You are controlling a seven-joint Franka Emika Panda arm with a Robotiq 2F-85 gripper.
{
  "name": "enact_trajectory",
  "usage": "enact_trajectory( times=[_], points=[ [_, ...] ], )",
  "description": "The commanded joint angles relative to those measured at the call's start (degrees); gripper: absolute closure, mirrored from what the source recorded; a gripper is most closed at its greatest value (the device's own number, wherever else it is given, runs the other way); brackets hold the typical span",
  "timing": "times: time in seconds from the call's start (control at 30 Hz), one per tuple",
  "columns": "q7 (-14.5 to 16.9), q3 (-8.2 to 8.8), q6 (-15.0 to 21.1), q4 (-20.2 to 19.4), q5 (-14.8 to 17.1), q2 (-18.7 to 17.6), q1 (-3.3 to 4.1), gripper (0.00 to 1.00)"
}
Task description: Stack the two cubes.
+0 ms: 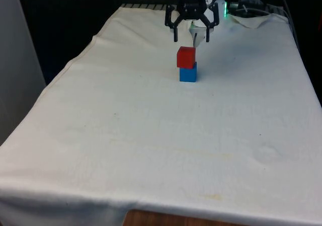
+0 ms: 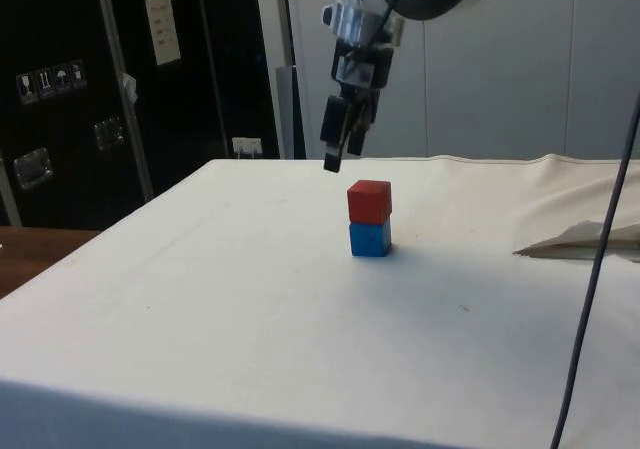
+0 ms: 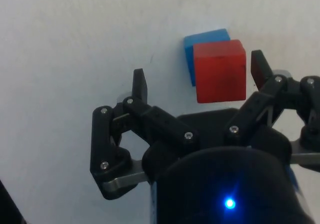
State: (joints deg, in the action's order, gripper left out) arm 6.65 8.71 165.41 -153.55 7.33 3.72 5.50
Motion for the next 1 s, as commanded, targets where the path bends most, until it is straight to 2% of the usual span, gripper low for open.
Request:
enact_trajectory(
  times=[0.0, 0.13, 0.17, 0.2, 0.37, 0.4, 0.43, 0.63, 0.67, 0.77, 0.9, 0.97],
  points=[
    [-0.7, 0.06, -1.1, 0.6, -1.2, -0.6, -0.46, 0.00],
    [-0.7, 0.11, -3.9, 2.0, -1.1, -0.7, -0.40, 0.00],
    [0.0, 0.06, -3.4, 1.6, 0.0, -0.2, 0.00, 0.00],
    [-0.7, 0.11, -4.6, 2.3, -1.1, -0.8, -0.40, 0.00],
    [-0.7, 0.17, -8.5, 4.4, -1.1, -1.2, -0.34, 0.00],
    [0.0, 0.06, -8.1, 4.1, 0.0, -0.8, -0.06, 0.00],
    [-0.7, 0.17, -9.7, 5.1, -1.1, -1.4, -0.29, 0.00],
    [-0.6, 0.17, -13.5, 7.4, -0.9, -2.5, -0.23, 0.00],
    [0.0, 0.11, -12.5, 6.7, 0.0, -1.8, -0.06, 0.00],
    [-0.6, 0.17, -15.9, 9.2, -0.9, -3.4, -0.17, 0.00],
    [-0.5, 0.17, -17.8, 10.7, -0.7, -4.1, -0.17, 0.00],
    [0.0, 0.11, -17.5, 10.8, 0.0, -4.2, -0.11, 0.00]
  ],
)
